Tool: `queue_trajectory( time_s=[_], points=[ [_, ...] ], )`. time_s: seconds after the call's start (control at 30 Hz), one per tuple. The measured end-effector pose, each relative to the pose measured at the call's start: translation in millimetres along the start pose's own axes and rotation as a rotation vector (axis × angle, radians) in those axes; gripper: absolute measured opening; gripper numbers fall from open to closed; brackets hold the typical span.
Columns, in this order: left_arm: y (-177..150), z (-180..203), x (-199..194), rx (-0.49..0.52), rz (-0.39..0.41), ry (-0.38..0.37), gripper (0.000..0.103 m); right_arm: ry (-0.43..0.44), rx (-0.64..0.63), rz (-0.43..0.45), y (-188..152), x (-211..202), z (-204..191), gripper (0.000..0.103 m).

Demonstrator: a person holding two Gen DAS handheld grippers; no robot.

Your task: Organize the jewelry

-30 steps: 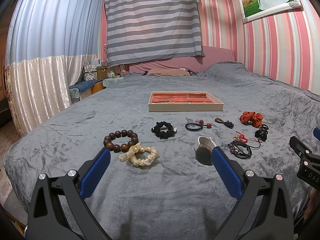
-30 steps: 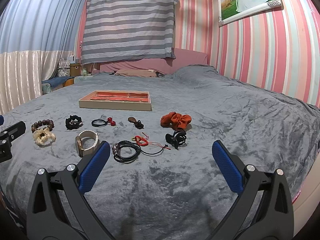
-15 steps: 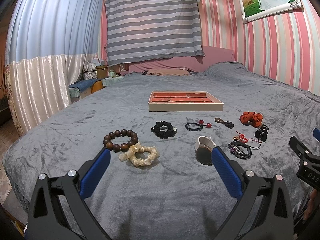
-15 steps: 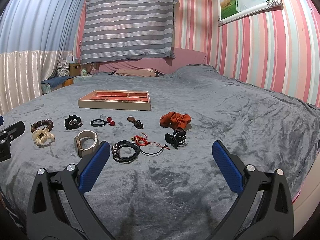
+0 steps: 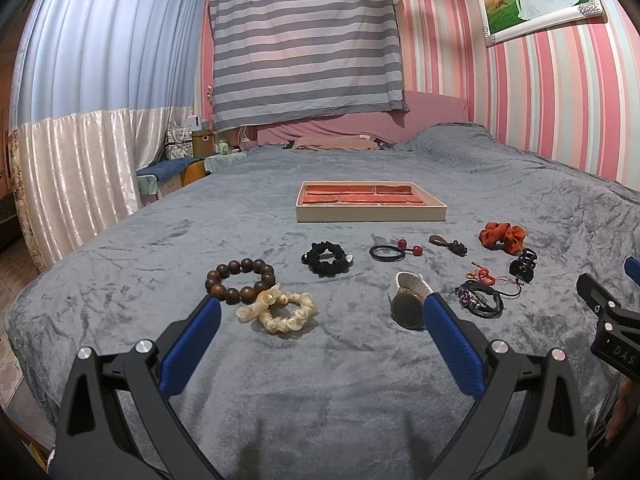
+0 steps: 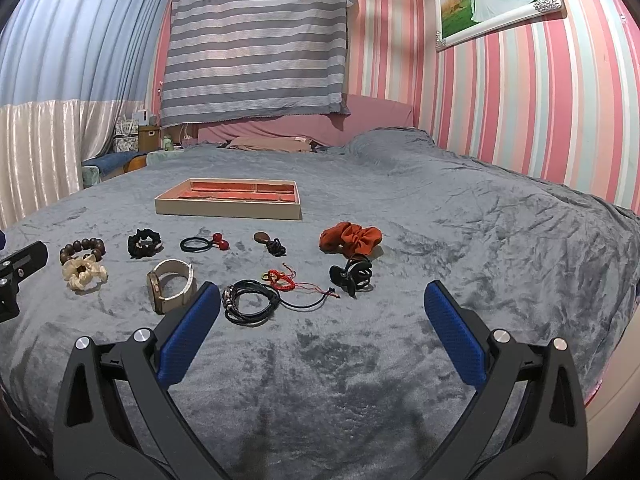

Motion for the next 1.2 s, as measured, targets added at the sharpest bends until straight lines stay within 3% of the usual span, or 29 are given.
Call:
queue_trajectory(
  time_s=[0.47, 0.67, 0.87, 1.07, 1.2],
  points=[
    [0, 0, 3, 0.002, -0.014, -0.018, 0.099, 0.005, -0.009, -0.031, -3, 17, -1, 0.099],
    [-1, 5, 11, 0.036, -0.079, -0.053, 0.099, -0.005, -0.016, -0.056, -2, 26, -3, 0.099],
    [6, -5, 23, 0.0, -0.108, -0.059, 0.099, 0.018, -0.01, -0.069, 1, 36, -3, 0.099],
    [14, -12, 47, -0.007, -0.171, -0.052, 0.099, -0.059, -0.079, -0.038, 10, 50, -15, 0.099],
    [26, -14, 66, 0.003, -0.205, -0.049, 0.099, -0.033, -0.093, -0.061, 22, 67, -19, 0.099]
  ],
)
Point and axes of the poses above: each gripper's, at about its wrist camera, not at the fingertips, and x roughly the way its jaws point, z to its right, y to its top, the point moved 1 cm from there along x, roughly the way its jaws point, and after that the axes turned 10 degrees about -z, right-handed, at the moved point
